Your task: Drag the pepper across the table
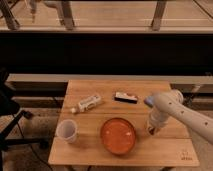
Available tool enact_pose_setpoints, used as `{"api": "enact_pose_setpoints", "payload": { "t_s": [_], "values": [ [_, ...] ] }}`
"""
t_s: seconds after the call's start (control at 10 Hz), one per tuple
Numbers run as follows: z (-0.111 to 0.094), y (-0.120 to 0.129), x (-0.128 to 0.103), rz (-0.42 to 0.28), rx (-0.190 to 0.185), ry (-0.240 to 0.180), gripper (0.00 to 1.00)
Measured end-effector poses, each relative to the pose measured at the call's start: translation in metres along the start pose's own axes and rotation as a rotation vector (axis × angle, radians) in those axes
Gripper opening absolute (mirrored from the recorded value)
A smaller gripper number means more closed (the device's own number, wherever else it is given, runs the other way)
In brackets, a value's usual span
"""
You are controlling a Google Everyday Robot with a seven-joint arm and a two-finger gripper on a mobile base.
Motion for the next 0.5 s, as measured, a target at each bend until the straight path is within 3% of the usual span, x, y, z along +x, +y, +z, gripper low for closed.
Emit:
{"api": "enact_pose_setpoints", "payload": {
  "t_s": [0.5],
  "values": [
    [0.011,-0.028,0.013,-0.055,-0.008,-0.025,0.01]
  ]
}}
